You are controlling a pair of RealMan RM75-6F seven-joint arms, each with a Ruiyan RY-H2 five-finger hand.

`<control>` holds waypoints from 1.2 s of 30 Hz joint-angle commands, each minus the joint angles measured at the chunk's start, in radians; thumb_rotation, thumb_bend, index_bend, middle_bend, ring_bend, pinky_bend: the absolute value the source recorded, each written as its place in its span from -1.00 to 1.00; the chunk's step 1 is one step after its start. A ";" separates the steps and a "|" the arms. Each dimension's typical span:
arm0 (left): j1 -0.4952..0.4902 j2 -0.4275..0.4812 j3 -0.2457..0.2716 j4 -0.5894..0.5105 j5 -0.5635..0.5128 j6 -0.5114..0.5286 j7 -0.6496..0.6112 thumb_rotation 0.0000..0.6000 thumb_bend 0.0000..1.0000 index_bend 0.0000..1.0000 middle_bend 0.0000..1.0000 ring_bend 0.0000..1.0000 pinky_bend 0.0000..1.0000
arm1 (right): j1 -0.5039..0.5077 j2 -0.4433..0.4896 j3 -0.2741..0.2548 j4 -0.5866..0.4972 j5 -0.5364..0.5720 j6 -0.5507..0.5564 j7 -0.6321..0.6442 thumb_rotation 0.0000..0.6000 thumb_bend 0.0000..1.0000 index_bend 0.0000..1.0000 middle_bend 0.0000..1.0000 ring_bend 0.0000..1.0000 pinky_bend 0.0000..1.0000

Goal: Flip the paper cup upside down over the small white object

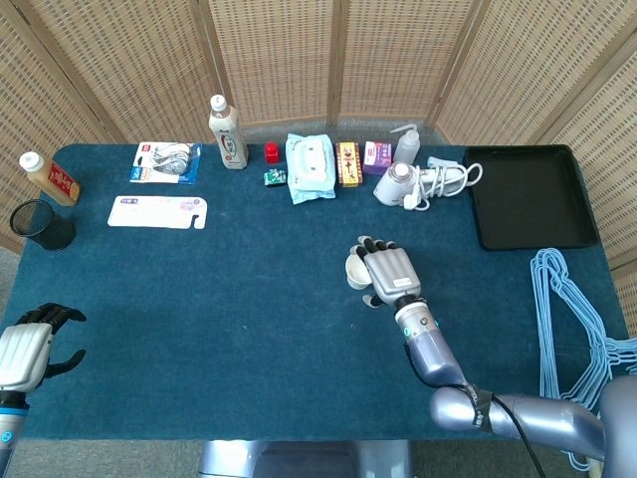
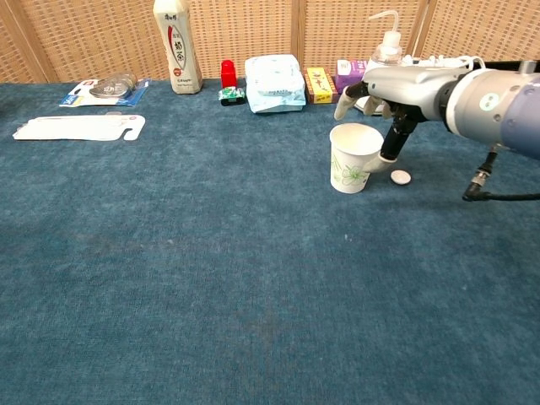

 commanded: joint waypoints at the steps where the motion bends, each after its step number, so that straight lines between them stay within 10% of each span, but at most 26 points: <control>1: 0.000 -0.004 0.000 0.009 -0.002 -0.001 -0.008 0.81 -0.57 -0.25 -0.23 -0.51 -0.45 | 0.028 -0.011 -0.001 0.019 0.034 0.008 -0.032 1.00 -0.52 -0.60 -0.76 -0.60 -0.58; 36: 0.004 -0.009 0.004 0.051 -0.003 -0.001 -0.047 0.81 -0.57 -0.25 -0.23 -0.51 -0.45 | 0.073 -0.010 0.025 0.063 0.134 -0.024 0.139 1.00 -0.51 -0.13 -0.61 -0.46 -0.52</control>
